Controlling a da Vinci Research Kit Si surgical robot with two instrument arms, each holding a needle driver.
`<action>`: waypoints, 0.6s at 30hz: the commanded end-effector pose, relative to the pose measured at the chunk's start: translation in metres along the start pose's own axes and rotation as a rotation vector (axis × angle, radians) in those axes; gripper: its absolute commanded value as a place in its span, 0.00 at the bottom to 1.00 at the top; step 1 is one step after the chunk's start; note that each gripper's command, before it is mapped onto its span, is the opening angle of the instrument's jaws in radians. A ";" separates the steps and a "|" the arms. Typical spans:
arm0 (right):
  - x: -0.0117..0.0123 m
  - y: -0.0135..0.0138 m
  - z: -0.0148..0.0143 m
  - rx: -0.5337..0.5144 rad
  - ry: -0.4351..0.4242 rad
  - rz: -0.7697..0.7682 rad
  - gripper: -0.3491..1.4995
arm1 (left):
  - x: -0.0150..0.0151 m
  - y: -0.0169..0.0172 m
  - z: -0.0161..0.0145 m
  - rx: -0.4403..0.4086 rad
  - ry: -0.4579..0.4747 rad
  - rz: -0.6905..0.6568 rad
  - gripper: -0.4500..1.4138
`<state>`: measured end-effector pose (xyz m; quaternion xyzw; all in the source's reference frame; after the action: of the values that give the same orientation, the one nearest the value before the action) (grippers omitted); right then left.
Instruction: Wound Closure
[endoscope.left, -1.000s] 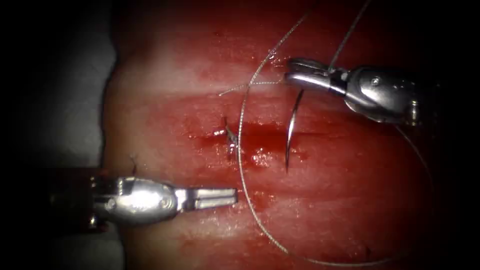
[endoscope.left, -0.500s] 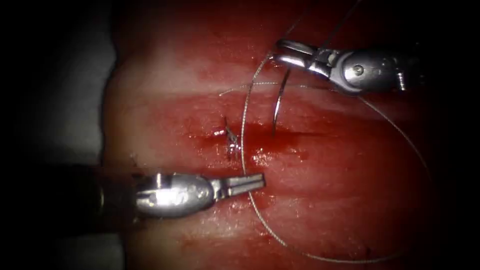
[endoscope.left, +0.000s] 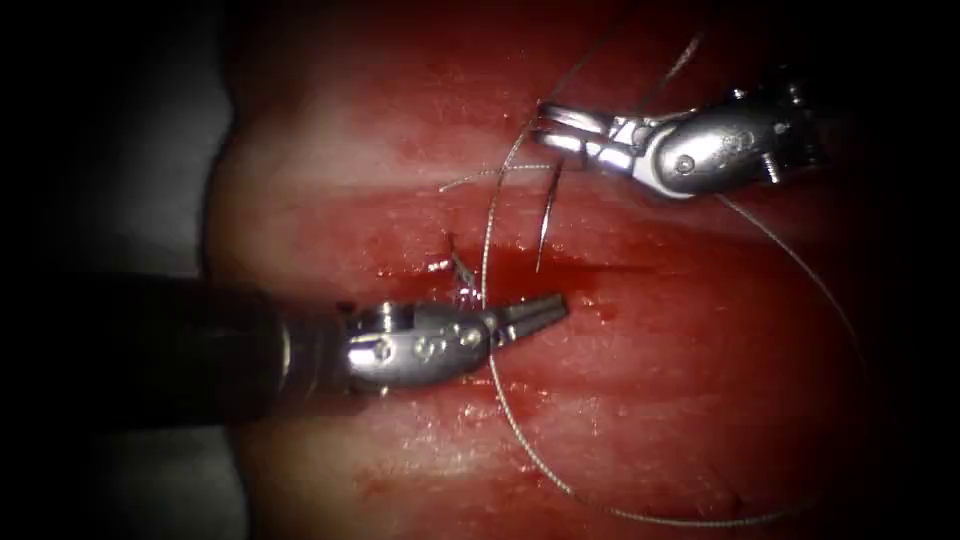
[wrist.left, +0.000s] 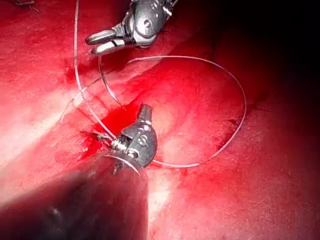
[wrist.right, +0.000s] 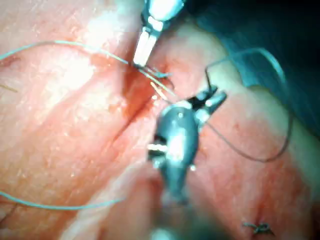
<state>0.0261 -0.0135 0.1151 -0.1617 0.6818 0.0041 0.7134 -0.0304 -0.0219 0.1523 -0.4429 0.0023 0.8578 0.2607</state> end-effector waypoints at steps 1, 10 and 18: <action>-0.0003 -0.0007 0.0006 0.000 0.002 -0.023 0.00 | -0.0013 0.0006 0.0006 0.010 -0.017 0.007 0.21; -0.0009 -0.0022 0.0009 -0.013 0.000 -0.168 0.00 | -0.0043 0.0002 0.0017 0.063 -0.114 0.021 0.21; -0.0010 -0.0023 0.0008 -0.032 0.020 -0.288 0.00 | -0.0044 0.0005 0.0024 0.065 -0.126 0.017 0.22</action>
<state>0.0267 -0.0147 0.1162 -0.2757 0.6553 -0.0940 0.6969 -0.0300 -0.0227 0.1566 -0.3789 0.0203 0.8858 0.2671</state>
